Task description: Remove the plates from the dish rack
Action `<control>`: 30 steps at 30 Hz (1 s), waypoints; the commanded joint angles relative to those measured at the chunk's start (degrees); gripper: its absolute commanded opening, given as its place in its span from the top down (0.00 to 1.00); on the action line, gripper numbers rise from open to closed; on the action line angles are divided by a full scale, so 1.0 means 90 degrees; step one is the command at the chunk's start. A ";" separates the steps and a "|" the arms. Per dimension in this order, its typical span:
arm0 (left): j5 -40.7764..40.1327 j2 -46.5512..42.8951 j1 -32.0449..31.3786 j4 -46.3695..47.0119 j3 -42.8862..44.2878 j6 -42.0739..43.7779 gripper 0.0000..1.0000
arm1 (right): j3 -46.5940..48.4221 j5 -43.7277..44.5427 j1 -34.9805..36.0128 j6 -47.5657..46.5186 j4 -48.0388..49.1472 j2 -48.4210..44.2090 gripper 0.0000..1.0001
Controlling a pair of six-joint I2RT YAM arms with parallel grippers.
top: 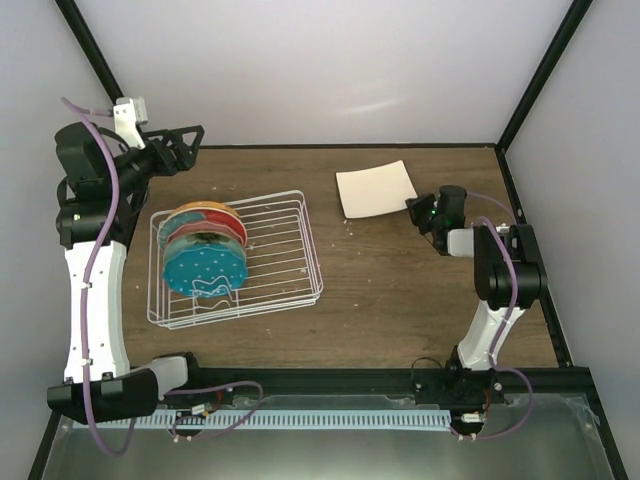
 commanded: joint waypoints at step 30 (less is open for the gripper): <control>0.0143 -0.0232 0.0026 0.0079 -0.0258 -0.0006 0.00 | 0.1606 0.0588 0.0088 -0.0111 -0.4858 -0.0154 0.34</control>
